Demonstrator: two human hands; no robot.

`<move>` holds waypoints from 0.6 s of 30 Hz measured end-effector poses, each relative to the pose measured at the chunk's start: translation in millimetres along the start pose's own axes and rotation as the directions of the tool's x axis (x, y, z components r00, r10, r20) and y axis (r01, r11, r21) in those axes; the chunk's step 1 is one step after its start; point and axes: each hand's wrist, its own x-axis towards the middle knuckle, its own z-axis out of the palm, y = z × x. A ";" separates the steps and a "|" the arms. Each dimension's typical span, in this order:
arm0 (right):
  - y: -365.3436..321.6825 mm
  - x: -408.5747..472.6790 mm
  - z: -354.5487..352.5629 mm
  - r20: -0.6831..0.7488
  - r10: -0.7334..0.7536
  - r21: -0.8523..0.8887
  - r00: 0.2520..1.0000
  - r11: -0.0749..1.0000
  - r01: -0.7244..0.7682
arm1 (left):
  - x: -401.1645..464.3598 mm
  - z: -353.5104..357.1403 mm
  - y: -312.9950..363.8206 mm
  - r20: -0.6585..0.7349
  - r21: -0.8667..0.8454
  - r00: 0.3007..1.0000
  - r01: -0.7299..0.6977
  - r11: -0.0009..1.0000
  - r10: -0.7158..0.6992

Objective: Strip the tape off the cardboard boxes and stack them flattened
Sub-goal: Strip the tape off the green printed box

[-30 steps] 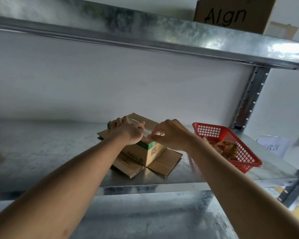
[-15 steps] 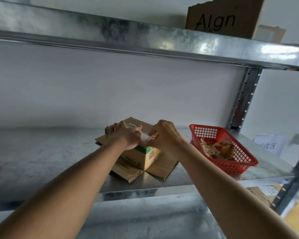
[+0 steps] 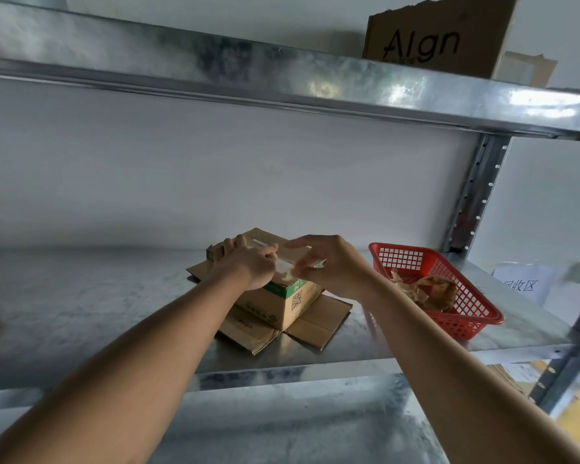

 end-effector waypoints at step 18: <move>-9.7 11.9 2.5 0.030 0.068 -0.122 0.997 0.990 -0.064 | 3.9 3.8 -1.9 -0.011 -0.004 1.000 -0.004 1.000 0.004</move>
